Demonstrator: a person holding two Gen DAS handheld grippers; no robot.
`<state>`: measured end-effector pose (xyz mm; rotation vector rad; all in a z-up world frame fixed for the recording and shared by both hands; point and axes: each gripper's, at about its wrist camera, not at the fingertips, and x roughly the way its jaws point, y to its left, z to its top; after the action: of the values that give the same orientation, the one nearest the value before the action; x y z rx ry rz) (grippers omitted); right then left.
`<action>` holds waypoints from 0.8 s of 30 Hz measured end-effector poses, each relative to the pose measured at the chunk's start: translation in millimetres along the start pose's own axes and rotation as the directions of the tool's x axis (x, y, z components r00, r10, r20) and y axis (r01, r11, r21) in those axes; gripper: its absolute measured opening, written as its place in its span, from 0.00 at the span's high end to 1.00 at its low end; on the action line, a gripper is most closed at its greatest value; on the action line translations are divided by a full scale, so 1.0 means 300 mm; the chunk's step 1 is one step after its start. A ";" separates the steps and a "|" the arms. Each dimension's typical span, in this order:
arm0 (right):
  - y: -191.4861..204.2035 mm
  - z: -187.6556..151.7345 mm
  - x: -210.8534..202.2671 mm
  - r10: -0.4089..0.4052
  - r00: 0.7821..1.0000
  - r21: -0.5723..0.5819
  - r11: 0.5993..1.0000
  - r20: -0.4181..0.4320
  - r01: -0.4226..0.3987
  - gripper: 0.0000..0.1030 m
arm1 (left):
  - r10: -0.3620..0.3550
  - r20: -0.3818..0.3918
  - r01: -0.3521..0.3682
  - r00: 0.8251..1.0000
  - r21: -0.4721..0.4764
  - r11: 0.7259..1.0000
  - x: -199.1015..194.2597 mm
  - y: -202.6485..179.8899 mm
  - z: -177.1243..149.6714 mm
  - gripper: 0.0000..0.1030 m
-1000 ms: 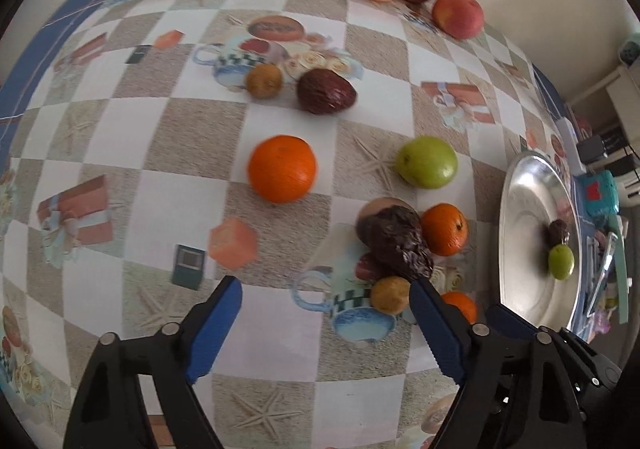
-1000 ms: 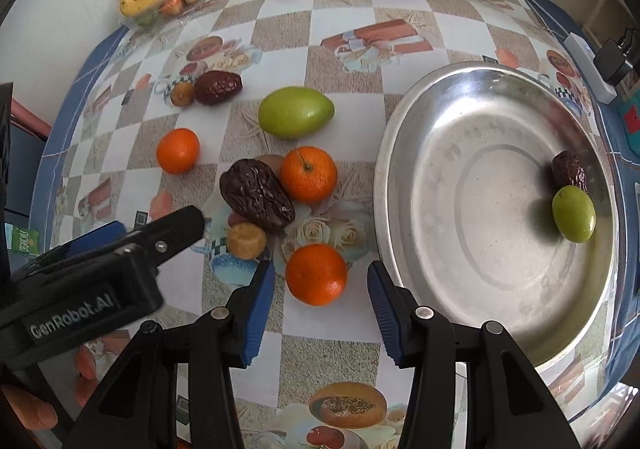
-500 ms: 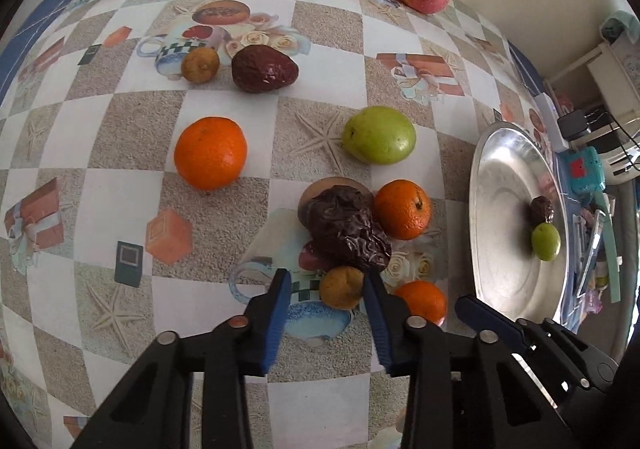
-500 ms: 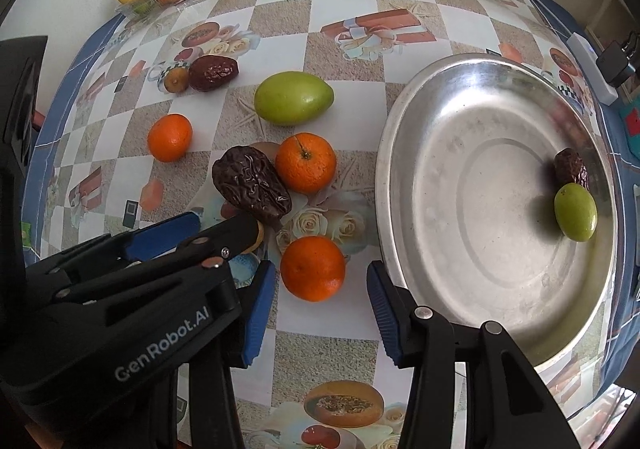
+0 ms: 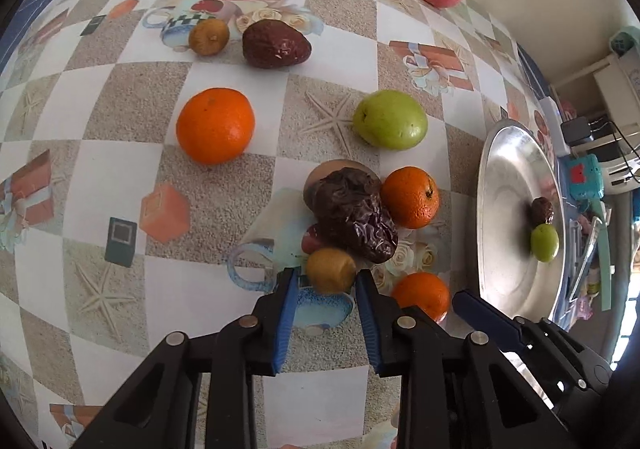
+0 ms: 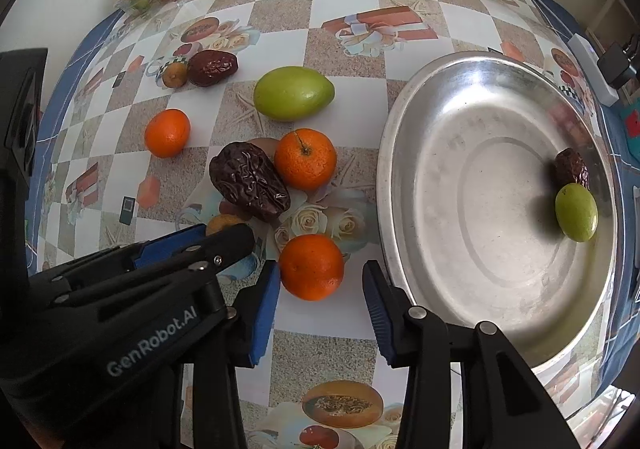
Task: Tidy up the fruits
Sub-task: 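Move the left tool to a small tan fruit while the right tool approaches a mandarin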
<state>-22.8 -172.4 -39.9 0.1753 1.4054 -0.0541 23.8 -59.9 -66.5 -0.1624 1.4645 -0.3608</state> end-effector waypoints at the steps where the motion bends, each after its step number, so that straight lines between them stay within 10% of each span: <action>1: 0.001 -0.001 0.001 0.001 1.000 0.004 1.000 0.003 -0.001 0.57 | 0.000 0.000 0.000 1.000 -0.002 1.000 -0.001 0.003 -0.001 0.71; 24: 0.010 -0.007 0.009 0.003 1.000 -0.006 1.000 -0.006 -0.003 0.57 | -0.158 0.030 0.161 0.987 -0.162 0.974 -0.004 0.090 0.020 0.64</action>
<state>-23.8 -169.0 -42.7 0.1728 1.4111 -0.0464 33.3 -35.0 -73.4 -0.4167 1.4680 -0.3679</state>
